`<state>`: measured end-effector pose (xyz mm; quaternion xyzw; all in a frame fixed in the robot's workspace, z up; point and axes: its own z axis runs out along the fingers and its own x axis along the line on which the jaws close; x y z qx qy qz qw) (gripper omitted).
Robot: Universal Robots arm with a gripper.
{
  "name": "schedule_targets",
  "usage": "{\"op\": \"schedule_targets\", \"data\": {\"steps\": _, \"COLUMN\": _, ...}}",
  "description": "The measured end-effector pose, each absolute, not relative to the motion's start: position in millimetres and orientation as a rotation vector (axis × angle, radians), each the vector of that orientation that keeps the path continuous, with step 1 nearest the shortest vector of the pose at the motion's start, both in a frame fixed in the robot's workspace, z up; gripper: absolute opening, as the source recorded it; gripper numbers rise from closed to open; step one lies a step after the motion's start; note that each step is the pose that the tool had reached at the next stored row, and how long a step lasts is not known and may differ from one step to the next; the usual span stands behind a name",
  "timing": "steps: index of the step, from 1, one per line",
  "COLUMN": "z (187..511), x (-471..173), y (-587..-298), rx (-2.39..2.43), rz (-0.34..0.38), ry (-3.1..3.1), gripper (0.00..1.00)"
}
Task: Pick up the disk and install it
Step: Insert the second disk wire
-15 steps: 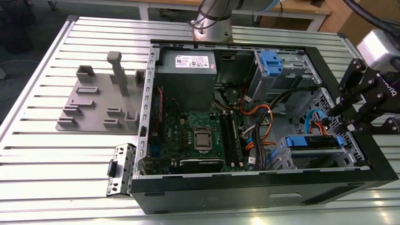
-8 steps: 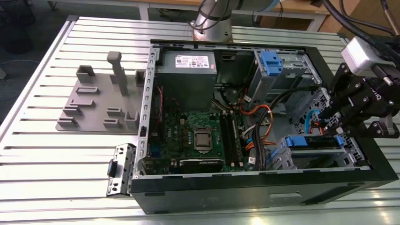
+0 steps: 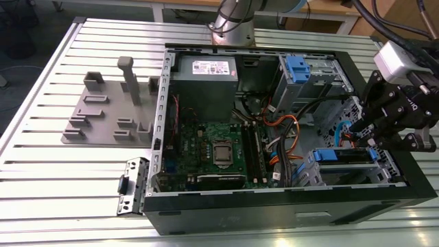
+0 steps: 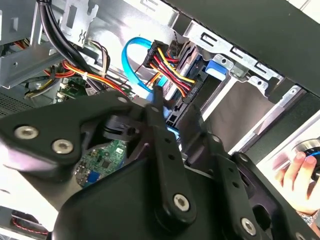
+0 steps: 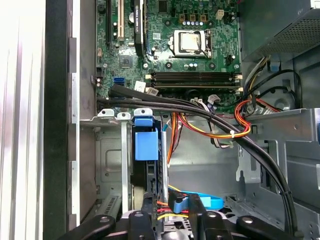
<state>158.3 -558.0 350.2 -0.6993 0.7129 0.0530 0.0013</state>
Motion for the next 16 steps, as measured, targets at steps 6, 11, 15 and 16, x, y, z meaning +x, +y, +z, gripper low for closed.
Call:
{"op": "schedule_targets", "data": {"steps": 6, "z": 349.9, "x": 158.3, "y": -558.0, "rx": -2.195, "rz": 0.166, "ry": 2.238, "gripper": 0.16}}
{"op": "schedule_targets", "data": {"steps": 11, "z": 349.6, "x": 158.3, "y": -558.0, "rx": -2.195, "rz": 0.166, "ry": 2.238, "gripper": 0.16}}
{"op": "schedule_targets", "data": {"steps": 15, "z": 349.4, "x": 156.2, "y": -560.3, "rx": -2.196, "rz": 0.164, "ry": 2.239, "gripper": 0.16}}
{"op": "schedule_targets", "data": {"steps": 16, "z": 349.5, "x": 156.1, "y": -560.9, "rx": -2.197, "rz": 0.162, "ry": 2.24, "gripper": 0.16}}
